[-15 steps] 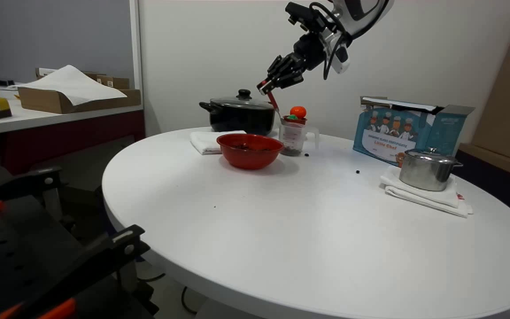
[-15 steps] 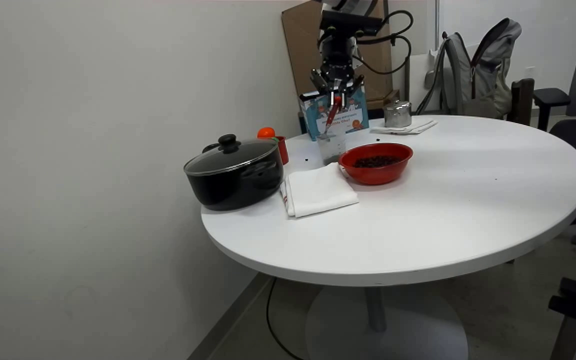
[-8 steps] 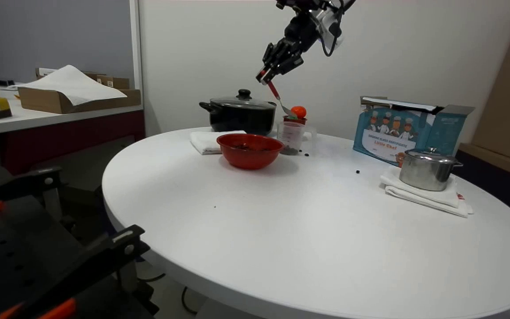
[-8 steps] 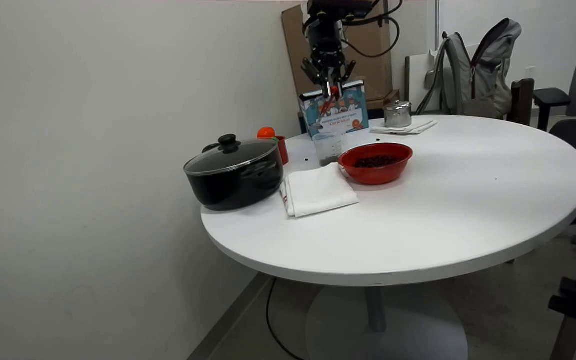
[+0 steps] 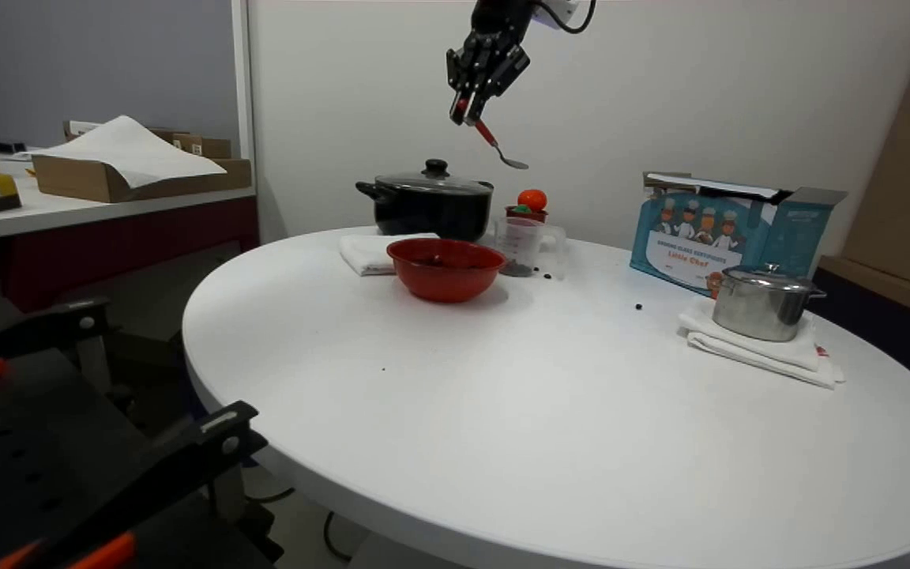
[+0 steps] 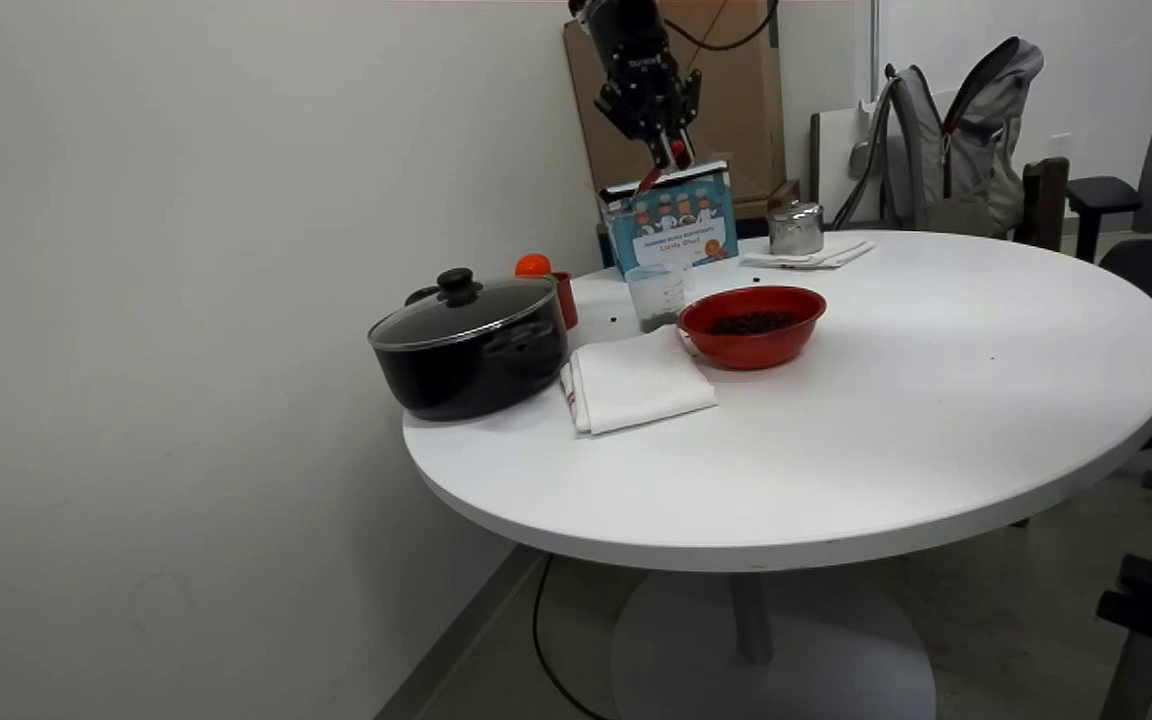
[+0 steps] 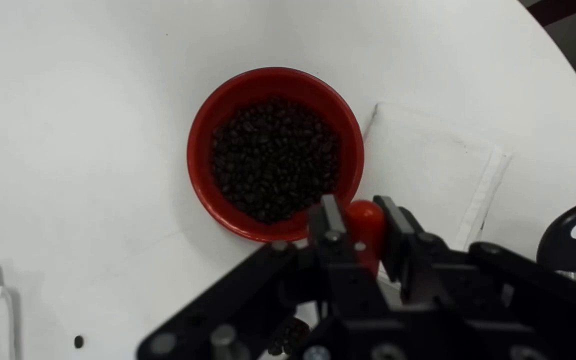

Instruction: Use the spoon to place some of the contents in the red bowl into the clear jug

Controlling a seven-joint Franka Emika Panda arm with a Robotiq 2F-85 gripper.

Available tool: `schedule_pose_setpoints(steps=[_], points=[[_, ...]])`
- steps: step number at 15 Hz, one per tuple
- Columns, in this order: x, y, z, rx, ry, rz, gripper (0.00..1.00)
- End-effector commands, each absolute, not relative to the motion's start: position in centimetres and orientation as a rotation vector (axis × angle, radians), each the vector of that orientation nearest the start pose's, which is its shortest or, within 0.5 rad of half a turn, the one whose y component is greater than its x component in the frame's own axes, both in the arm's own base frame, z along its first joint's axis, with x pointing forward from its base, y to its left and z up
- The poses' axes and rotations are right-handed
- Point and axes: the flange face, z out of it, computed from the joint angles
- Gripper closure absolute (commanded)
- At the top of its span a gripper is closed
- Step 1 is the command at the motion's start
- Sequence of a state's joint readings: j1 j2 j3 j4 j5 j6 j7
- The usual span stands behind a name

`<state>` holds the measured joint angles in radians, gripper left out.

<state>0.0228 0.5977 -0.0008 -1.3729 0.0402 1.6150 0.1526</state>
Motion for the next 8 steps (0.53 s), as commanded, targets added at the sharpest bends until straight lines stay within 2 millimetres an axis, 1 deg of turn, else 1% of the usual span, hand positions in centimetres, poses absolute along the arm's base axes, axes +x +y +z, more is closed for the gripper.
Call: schedule_pose_setpoints(steps=[1,4,6,8], points=[[63.8,2.6,35.7,-3.196,0.146,0.466,0.88],[61.0,2.2,35.5,-3.258,0.14,0.435,0.88],[59.1,1.5,35.2,-3.284,0.125,0.4,0.88],[56.8,0.8,34.6,-3.305,0.09,0.39,0.88]])
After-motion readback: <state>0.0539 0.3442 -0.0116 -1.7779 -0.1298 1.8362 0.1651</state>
